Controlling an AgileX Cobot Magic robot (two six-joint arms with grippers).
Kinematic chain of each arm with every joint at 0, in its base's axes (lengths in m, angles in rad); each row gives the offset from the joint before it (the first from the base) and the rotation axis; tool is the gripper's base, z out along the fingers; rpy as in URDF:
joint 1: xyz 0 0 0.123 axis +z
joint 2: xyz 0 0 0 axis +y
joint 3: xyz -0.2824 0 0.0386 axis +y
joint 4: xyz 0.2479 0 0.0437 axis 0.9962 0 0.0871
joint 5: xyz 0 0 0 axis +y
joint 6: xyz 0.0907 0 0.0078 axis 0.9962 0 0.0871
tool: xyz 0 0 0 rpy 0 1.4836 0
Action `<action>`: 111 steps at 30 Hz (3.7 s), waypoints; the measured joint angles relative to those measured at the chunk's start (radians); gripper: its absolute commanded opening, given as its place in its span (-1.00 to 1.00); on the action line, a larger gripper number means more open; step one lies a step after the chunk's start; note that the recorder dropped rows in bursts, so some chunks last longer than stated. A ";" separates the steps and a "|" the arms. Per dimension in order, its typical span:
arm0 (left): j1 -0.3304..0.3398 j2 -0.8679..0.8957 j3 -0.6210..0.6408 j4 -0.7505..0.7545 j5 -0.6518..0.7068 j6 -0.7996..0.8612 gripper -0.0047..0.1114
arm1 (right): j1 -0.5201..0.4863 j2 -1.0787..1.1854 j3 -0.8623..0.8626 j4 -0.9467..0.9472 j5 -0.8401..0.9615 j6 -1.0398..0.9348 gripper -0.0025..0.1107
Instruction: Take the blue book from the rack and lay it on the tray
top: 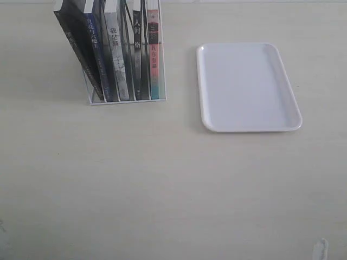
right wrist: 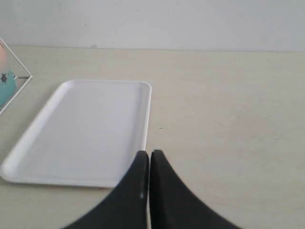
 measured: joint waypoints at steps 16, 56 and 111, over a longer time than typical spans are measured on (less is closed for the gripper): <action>0.000 0.000 0.000 0.000 0.000 0.000 -0.81 | 0.000 0.000 0.000 0.000 0.000 0.000 -0.96; 0.000 0.000 0.000 0.000 0.000 0.000 -0.81 | 0.000 0.000 0.000 0.000 -0.266 0.000 -0.96; 0.000 0.000 0.000 0.000 0.000 0.000 -0.81 | 0.065 0.707 -0.506 0.286 -0.195 0.012 -0.96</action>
